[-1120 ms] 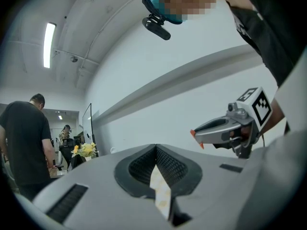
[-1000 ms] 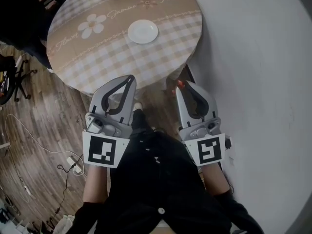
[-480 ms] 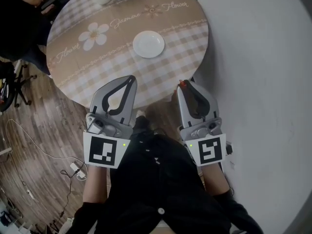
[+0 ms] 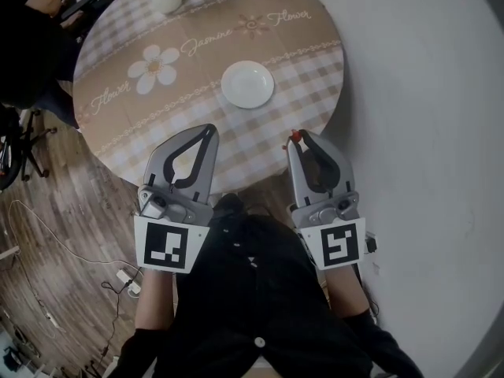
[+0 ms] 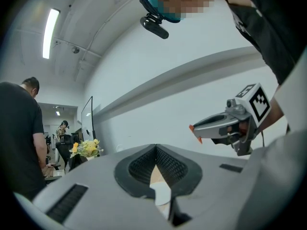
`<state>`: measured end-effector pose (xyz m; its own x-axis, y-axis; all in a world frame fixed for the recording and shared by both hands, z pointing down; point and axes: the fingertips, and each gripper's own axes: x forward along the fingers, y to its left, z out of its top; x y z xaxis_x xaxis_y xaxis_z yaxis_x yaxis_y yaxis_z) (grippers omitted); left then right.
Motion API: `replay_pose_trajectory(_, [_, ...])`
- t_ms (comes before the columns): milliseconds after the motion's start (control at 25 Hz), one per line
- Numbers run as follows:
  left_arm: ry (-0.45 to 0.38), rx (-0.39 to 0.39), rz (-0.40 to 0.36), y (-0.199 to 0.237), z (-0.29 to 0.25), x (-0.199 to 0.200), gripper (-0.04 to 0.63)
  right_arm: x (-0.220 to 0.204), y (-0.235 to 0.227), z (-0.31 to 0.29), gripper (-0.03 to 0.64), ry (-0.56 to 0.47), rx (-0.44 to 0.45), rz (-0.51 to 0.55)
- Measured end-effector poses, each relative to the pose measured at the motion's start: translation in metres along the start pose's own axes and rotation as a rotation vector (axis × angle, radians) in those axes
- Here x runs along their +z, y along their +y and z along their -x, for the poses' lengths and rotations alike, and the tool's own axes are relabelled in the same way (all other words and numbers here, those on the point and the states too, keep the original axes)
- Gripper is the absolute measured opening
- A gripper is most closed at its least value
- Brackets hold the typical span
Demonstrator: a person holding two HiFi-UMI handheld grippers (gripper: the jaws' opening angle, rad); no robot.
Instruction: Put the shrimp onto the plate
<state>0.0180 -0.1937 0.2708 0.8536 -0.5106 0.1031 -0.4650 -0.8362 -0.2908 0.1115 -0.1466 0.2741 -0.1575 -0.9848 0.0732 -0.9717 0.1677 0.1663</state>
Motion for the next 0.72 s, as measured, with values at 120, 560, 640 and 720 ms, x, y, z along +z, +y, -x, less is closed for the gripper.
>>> replay_pose_trajectory(120, [0.001,0.0,-0.002,0.007,-0.001,-0.004,0.002,0.001,-0.001,-0.004,0.044,0.005,-0.01,0.005])
replay_pose_trajectory(560, [-0.018,-0.005,0.011,0.013,-0.005,-0.003,0.002,-0.001,0.008,-0.017,0.044,0.024,0.025,0.013])
replay_pose_trajectory(640, [-0.01,0.001,0.013,0.013,-0.007,-0.003,0.002,-0.002,0.009,-0.021,0.044,0.027,0.053,0.022])
replay_pose_trajectory(720, [-0.004,0.01,0.017,0.014,-0.008,-0.004,0.002,-0.004,0.009,-0.025,0.044,0.03,0.077,0.03])
